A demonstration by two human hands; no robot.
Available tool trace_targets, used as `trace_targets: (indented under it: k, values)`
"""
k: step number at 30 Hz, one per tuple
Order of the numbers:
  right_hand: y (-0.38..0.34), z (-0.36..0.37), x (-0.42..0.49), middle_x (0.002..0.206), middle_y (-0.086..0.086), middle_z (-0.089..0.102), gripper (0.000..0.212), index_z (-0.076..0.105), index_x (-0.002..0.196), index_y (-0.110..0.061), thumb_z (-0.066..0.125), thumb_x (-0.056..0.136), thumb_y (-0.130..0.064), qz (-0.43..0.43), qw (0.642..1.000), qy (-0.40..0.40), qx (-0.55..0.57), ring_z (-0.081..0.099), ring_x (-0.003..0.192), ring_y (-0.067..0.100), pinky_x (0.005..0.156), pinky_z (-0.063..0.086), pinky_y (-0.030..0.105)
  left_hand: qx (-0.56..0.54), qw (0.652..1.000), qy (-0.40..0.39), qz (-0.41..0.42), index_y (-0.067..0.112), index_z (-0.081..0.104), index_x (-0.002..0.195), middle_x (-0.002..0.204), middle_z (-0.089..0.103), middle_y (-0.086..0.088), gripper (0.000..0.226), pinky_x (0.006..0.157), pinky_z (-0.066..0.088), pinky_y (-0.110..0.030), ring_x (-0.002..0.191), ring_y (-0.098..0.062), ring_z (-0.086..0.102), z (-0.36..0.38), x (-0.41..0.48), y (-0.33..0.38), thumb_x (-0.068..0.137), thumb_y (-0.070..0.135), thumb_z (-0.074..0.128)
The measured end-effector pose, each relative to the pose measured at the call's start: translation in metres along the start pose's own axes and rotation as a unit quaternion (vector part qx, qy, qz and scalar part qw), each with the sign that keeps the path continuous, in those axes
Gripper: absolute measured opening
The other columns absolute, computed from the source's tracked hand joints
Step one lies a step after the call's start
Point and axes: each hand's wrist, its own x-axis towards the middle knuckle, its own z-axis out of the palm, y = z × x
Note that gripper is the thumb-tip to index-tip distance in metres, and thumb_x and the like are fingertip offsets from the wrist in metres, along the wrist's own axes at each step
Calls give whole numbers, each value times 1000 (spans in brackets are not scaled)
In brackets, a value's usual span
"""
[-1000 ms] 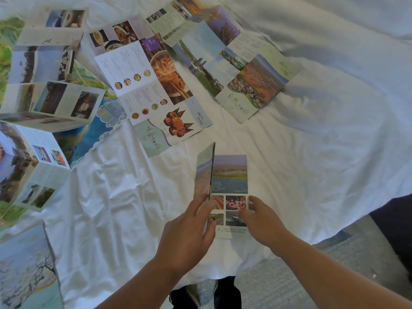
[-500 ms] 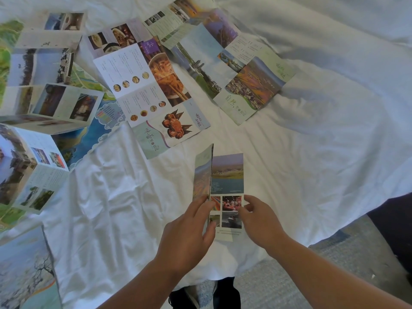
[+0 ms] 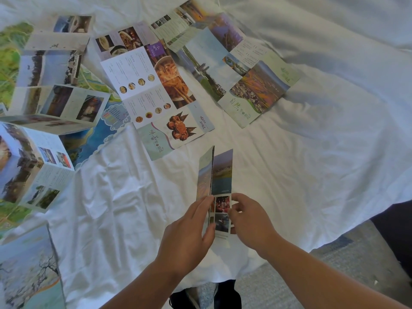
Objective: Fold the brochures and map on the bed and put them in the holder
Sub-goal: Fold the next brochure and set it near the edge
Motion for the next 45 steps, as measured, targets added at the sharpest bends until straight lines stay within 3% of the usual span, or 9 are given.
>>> trace_targets:
  k: [4, 14, 23, 28, 32, 36, 39, 42, 45]
  values:
    - [-6, 5, -1, 106, -3, 67, 27, 57, 125, -28, 49, 102, -16, 0, 1000, 1, -19, 68, 94, 17, 85, 59, 36, -3, 1000, 1, -1, 42, 18, 149, 152, 28, 27, 58, 87, 50, -24, 114, 1, 57, -1, -1, -1, 97, 43, 44]
    - [-18, 10, -8, 95, -2, 68, 30, 58, 127, -26, 49, 101, -16, 16, 998, -37, 54, 71, 79, 14, 72, 61, 26, -14, 1000, 4, 0, 45, 19, 147, 146, 33, 31, 56, 81, 50, -21, 106, 1, 60, -4, -2, -1, 97, 40, 45]
    - [-30, 20, -13, 97, -5, 71, 33, 61, 123, -35, 43, 97, -24, -17, 997, -66, 48, 71, 81, 12, 83, 59, 40, -41, 999, 20, -5, 56, 8, 141, 136, 45, 28, 62, 75, 52, -22, 98, 0, 63, -4, -5, 0, 95, 43, 47]
    - [-31, 21, -11, 101, -9, 67, 38, 51, 135, -31, 49, 97, -29, 3, 997, -69, 36, 71, 85, 12, 83, 59, 35, -58, 998, 21, -25, 60, -6, 143, 133, 53, 23, 78, 82, 53, -24, 102, -3, 63, 0, -7, 0, 95, 32, 49]
    - [-31, 21, -9, 109, -9, 65, 40, 50, 136, -32, 54, 96, -35, -2, 998, -67, -12, 68, 94, 11, 88, 57, 37, -108, 993, 16, -42, 55, 11, 143, 128, 55, 28, 66, 81, 50, -15, 103, 5, 60, 3, -5, 5, 93, 36, 50]
    - [-30, 18, -8, 101, -9, 67, 25, 61, 114, -33, 51, 97, -17, -8, 998, -51, -31, 68, 89, 12, 82, 58, 36, -117, 992, -9, -38, 58, 15, 142, 131, 51, 31, 65, 81, 50, -16, 109, 6, 56, 1, -7, 6, 90, 39, 47]
    - [-31, 17, -9, 97, -11, 70, 36, 64, 106, -34, 47, 97, -4, -35, 998, -52, -12, 68, 87, 8, 76, 55, 21, -104, 994, -8, -15, 53, 17, 145, 139, 43, 30, 61, 86, 50, -19, 116, 5, 51, -8, -11, 5, 91, 40, 43]
    - [-36, 21, -9, 101, -9, 71, 37, 64, 112, -29, 45, 99, -1, -60, 996, -68, 16, 67, 86, 3, 67, 49, 10, -67, 997, 27, 6, 43, 26, 148, 142, 40, 28, 58, 92, 47, -21, 122, 4, 42, -18, -19, -2, 93, 35, 44]
    - [-42, 34, -10, 100, 0, 73, 36, 67, 106, -23, 45, 97, 4, -43, 990, -106, 84, 70, 81, 8, 69, 54, 18, -31, 996, 87, 19, 30, 46, 140, 134, 53, 19, 55, 85, 49, -20, 118, 0, 43, -29, -33, -11, 87, 25, 54]
